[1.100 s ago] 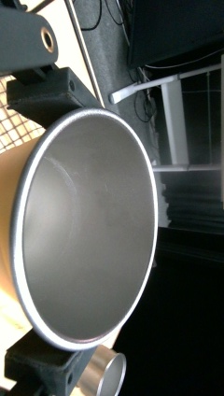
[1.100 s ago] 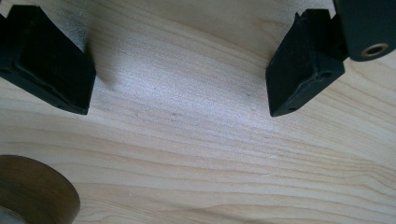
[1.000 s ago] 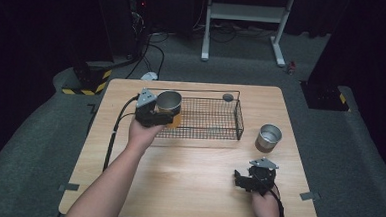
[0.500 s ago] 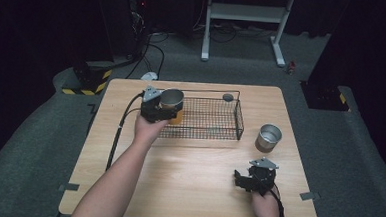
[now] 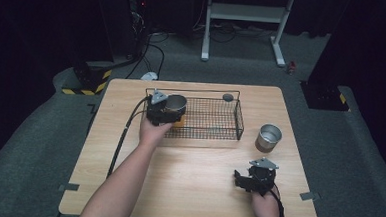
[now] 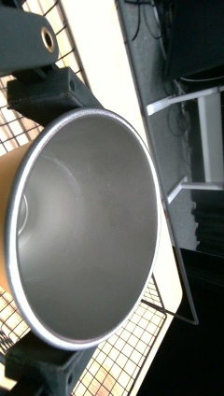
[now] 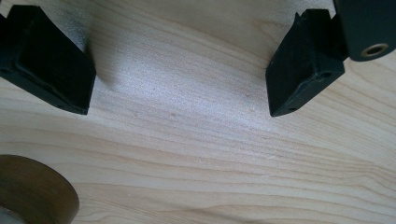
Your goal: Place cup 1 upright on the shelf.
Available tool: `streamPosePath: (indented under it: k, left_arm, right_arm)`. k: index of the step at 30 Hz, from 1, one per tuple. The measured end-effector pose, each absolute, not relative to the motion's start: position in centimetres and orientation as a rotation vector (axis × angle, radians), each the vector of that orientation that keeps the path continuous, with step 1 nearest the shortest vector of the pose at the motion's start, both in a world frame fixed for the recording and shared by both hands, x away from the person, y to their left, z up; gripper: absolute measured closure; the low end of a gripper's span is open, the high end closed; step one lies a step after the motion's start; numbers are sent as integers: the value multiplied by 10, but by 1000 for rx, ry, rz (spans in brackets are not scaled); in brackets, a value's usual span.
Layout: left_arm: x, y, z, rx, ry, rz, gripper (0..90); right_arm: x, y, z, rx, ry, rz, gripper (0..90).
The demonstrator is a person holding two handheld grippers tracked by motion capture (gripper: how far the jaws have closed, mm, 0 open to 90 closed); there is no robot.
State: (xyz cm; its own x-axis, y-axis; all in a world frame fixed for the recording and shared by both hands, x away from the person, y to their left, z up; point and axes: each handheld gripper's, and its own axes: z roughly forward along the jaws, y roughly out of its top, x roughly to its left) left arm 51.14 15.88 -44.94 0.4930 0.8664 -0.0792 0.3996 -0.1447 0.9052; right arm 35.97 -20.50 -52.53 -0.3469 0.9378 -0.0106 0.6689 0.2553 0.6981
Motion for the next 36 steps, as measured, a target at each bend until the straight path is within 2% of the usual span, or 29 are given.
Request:
streamPosePath:
  k: [13, 36]
  left_arm:
    - [513, 158, -467, 1775, 1126, 595, 132]
    - [513, 156, -471, 1789, 1109, 624, 132]
  right_arm:
    - [360, -205, -525, 1458, 2107, 848, 84]
    - [360, -205, -525, 1462, 2110, 849, 83]
